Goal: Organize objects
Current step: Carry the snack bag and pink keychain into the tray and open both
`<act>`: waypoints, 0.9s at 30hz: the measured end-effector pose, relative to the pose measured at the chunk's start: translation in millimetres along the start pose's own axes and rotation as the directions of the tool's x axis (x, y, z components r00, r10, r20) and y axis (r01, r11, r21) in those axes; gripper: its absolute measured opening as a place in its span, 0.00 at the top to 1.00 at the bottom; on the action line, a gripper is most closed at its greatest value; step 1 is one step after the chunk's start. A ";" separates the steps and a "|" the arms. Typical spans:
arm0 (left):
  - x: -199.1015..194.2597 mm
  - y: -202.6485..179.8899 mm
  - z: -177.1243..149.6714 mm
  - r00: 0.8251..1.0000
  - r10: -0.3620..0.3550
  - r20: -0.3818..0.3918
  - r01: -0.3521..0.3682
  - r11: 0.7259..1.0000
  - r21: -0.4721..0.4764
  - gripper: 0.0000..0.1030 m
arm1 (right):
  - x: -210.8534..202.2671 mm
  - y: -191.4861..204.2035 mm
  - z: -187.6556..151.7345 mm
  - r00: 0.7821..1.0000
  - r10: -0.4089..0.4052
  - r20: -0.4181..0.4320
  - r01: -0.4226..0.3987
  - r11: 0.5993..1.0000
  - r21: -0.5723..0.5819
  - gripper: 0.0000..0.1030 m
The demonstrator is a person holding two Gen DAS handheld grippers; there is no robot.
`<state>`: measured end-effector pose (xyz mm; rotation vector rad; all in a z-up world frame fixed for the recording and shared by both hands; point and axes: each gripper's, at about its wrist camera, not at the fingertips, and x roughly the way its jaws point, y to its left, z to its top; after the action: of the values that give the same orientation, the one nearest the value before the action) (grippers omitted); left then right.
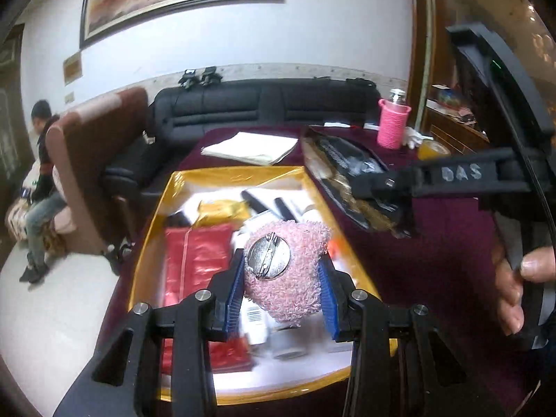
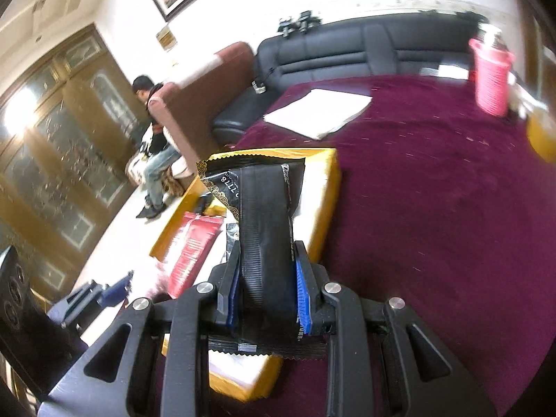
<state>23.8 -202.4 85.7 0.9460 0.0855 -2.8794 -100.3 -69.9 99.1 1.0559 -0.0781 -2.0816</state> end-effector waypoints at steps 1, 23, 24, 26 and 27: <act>1.2 3.4 -2.1 1.000 0.001 -0.004 -0.001 1.000 -0.005 0.67 | 8.9 6.6 3.7 1.000 0.002 -0.013 -0.002 1.000 -0.008 0.77; 34.9 22.3 -18.1 0.997 0.010 -0.072 -0.014 0.998 -0.058 0.67 | 113.2 24.5 29.2 0.978 -0.182 -0.101 0.173 0.981 -0.087 0.77; 35.0 22.1 -18.4 0.997 0.010 -0.073 -0.015 0.998 -0.058 0.66 | 114.2 25.4 29.5 0.977 -0.191 -0.097 0.182 0.979 -0.092 0.76; 33.9 21.7 -18.9 0.997 0.018 -0.071 -0.022 0.998 -0.057 0.66 | 115.6 25.1 29.8 0.975 -0.202 -0.088 0.194 0.977 -0.090 0.75; 33.6 22.0 -18.9 0.997 0.022 -0.071 -0.026 0.998 -0.058 0.66 | 115.6 25.1 29.0 0.975 -0.203 -0.088 0.195 0.976 -0.092 0.74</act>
<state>10.7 -225.5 50.2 1.0306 0.1629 -2.8052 -145.3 -172.6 51.4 1.1518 0.1685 -2.1864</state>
